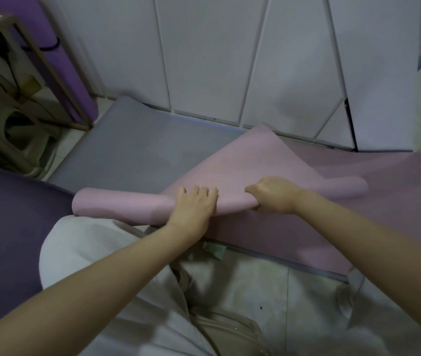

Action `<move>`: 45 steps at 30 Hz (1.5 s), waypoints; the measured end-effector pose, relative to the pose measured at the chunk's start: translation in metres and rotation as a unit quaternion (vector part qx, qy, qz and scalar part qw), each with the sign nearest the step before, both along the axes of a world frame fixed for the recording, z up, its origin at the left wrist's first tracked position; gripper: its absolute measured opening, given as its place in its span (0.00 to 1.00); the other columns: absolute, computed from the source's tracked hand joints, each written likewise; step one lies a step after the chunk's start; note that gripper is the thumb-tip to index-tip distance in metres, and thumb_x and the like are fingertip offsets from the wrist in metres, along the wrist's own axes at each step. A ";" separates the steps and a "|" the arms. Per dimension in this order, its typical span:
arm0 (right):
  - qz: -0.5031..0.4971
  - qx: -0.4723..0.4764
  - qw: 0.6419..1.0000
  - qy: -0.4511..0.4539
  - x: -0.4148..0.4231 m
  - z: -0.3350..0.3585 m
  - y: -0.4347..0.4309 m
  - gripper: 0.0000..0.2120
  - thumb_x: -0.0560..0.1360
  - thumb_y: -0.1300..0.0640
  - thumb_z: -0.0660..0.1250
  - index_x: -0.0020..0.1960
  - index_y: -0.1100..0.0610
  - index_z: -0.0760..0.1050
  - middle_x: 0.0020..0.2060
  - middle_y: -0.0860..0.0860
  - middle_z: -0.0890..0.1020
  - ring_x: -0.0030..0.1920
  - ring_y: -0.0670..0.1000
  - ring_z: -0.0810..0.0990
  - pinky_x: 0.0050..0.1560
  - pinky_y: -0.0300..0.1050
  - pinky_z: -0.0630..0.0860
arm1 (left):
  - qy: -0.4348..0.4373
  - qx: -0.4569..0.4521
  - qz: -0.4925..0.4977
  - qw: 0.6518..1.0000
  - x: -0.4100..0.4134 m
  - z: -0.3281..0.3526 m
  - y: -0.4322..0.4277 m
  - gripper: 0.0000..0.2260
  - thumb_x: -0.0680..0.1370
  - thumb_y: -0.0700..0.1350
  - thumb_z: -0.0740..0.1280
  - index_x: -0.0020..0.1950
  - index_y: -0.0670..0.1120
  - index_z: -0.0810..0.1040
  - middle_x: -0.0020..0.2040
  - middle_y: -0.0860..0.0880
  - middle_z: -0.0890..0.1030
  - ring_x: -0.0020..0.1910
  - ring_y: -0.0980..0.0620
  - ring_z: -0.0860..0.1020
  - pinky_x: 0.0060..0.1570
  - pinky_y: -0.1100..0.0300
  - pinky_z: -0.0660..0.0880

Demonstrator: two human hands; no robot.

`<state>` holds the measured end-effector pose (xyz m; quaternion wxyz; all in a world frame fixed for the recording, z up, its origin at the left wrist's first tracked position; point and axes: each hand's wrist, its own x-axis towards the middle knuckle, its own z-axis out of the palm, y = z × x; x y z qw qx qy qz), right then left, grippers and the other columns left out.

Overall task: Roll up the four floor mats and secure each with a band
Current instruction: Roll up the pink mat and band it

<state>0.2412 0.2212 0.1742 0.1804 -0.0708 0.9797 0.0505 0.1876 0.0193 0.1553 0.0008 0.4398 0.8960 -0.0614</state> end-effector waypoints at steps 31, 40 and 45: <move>-0.026 -0.033 0.999 -0.018 0.004 0.003 -0.009 0.15 0.71 0.50 0.67 0.56 0.55 0.75 0.52 0.55 0.81 0.53 0.58 0.79 0.48 0.46 0.72 | -0.043 0.042 -0.001 0.998 0.000 -0.018 0.002 0.21 0.66 0.42 0.73 0.56 0.46 0.69 0.50 0.46 0.77 0.49 0.43 0.77 0.44 0.54 0.70; -0.075 -0.053 0.995 -0.043 0.010 0.002 -0.009 0.21 0.70 0.46 0.70 0.58 0.54 0.72 0.55 0.53 0.79 0.55 0.56 0.77 0.44 0.42 0.67 | -0.181 -0.005 0.009 0.983 -0.017 -0.019 0.015 0.19 0.71 0.44 0.68 0.60 0.46 0.67 0.59 0.44 0.77 0.58 0.42 0.75 0.48 0.54 0.70; -0.048 -0.008 0.994 0.102 0.025 -0.012 -0.010 0.25 0.69 0.51 0.71 0.61 0.59 0.69 0.55 0.56 0.76 0.56 0.58 0.75 0.52 0.49 0.69 | -0.277 -0.009 0.013 0.961 -0.035 -0.015 0.024 0.20 0.70 0.44 0.70 0.59 0.46 0.70 0.59 0.45 0.77 0.57 0.43 0.75 0.51 0.56 0.72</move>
